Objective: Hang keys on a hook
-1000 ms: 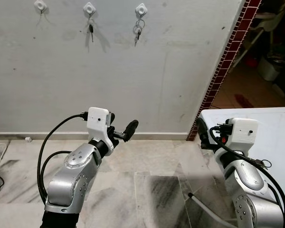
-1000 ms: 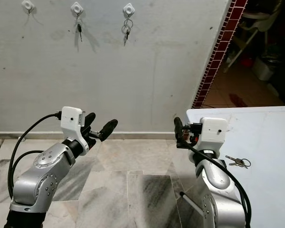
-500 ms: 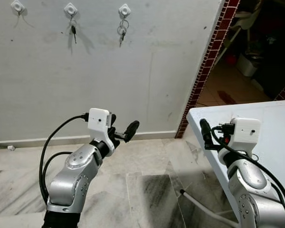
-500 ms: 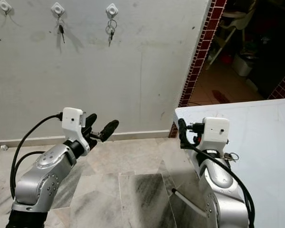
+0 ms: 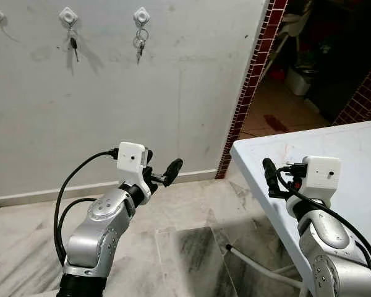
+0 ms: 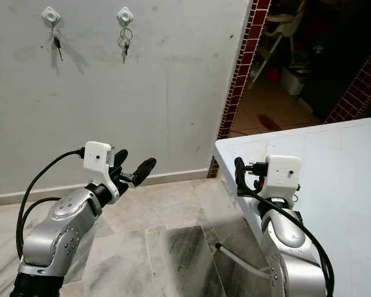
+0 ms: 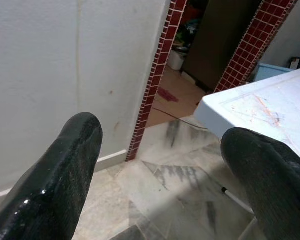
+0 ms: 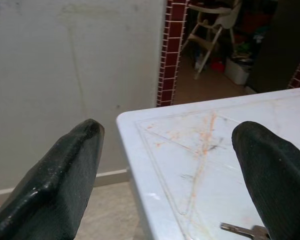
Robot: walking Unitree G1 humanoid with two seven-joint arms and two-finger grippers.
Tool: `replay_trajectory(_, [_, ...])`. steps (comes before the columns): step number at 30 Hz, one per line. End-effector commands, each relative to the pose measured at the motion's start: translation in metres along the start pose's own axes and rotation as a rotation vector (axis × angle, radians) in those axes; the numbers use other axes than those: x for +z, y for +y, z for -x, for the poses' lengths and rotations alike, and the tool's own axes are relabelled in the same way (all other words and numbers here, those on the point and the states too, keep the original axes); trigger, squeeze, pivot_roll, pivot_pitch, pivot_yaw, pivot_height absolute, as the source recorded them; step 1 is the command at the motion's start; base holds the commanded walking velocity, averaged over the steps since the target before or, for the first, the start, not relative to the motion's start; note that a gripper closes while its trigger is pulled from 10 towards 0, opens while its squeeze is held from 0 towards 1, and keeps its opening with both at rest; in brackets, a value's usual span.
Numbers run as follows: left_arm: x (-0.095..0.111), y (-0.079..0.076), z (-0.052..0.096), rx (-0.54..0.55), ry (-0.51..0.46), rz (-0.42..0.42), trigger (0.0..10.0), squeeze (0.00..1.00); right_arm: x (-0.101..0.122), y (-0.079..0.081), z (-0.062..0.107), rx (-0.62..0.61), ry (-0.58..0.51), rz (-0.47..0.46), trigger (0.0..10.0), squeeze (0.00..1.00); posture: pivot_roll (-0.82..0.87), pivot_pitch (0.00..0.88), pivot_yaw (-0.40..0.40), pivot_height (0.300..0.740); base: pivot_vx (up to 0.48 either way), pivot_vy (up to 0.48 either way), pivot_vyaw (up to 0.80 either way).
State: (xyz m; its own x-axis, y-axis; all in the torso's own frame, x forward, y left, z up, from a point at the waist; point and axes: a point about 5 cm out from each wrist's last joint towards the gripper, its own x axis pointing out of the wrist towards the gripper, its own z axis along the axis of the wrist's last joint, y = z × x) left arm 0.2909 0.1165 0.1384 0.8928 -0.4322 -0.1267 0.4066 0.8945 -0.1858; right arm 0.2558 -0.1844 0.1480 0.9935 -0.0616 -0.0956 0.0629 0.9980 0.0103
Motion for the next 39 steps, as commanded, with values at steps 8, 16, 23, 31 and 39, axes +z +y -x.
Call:
replay_trajectory(8, [0.003,0.004,-0.004,0.043,-0.012,-0.034,10.0,0.00,0.001,-0.003,0.000,-0.023,0.003,0.015,10.0,0.00,0.05,0.000,-0.067,0.740,0.000,0.000,-0.76])
replay_trajectory(16, [0.004,0.005,-0.008,0.062,-0.019,-0.040,10.0,0.00,0.000,-0.003,-0.003,-0.030,0.019,0.027,10.0,0.00,0.05,0.000,-0.070,0.740,0.000,0.000,-0.76])
replay_trajectory(23, [0.006,0.006,-0.012,0.081,-0.028,-0.049,10.0,0.00,-0.001,-0.004,-0.004,-0.038,0.024,0.030,10.0,0.00,0.05,0.000,-0.071,0.740,0.000,0.000,-0.76])
replay_trajectory(31, [0.004,0.009,-0.011,0.115,-0.017,-0.060,10.0,0.00,-0.003,-0.002,-0.004,-0.032,0.033,0.038,10.0,0.00,0.05,0.000,-0.070,0.740,0.000,0.000,-0.57])
replay_trajectory(39, [0.005,0.009,-0.013,0.107,-0.023,-0.053,10.0,0.00,-0.002,0.001,-0.005,-0.021,0.030,0.040,10.0,0.00,0.05,0.000,-0.069,0.740,0.000,0.000,0.00])
